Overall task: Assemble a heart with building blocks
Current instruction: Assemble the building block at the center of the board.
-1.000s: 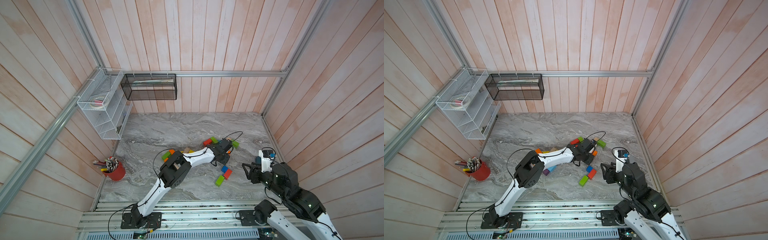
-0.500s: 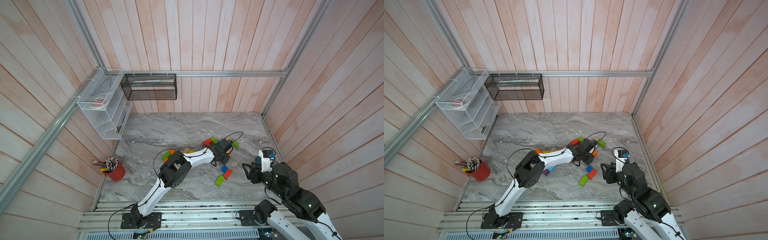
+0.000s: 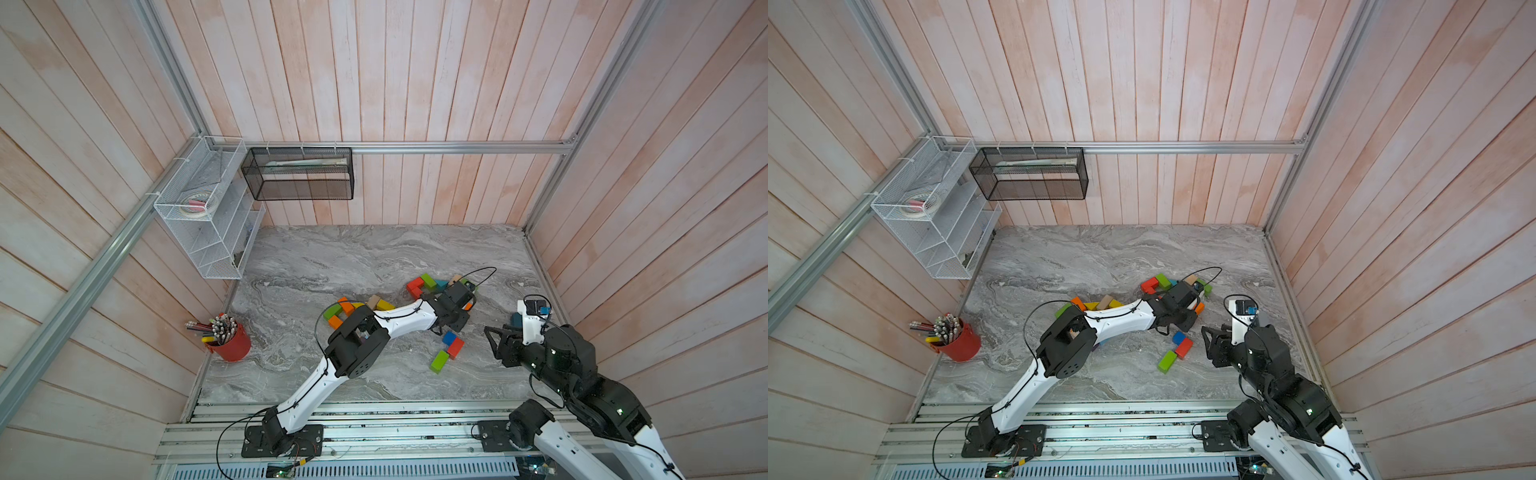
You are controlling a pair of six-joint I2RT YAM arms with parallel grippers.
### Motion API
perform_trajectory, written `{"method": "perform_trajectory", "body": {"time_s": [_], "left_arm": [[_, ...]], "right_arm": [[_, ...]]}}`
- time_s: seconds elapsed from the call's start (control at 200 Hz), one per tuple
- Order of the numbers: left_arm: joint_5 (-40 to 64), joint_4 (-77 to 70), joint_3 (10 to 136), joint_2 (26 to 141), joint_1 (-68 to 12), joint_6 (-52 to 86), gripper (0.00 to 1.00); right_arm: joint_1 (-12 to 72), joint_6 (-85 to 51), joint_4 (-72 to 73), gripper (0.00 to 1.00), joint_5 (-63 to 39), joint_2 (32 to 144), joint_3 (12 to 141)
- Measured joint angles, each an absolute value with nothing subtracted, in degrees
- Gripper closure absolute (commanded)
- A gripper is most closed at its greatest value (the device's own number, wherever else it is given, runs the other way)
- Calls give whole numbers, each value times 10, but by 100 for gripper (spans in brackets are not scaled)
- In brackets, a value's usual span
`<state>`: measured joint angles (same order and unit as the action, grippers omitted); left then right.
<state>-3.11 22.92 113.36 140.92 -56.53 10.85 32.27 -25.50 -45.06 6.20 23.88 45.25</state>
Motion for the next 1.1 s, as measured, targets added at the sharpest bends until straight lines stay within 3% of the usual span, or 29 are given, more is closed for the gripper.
{"method": "perform_trajectory", "body": {"time_s": [0.305,1.1], "left_arm": [[-65,236,1200,1451,-565,136,72],[-75,240,1229,1469,-560,141,71]], "right_arm": [[323,-255,-451,43,62,239,453],[323,-255,-451,43,64,239,453]]}}
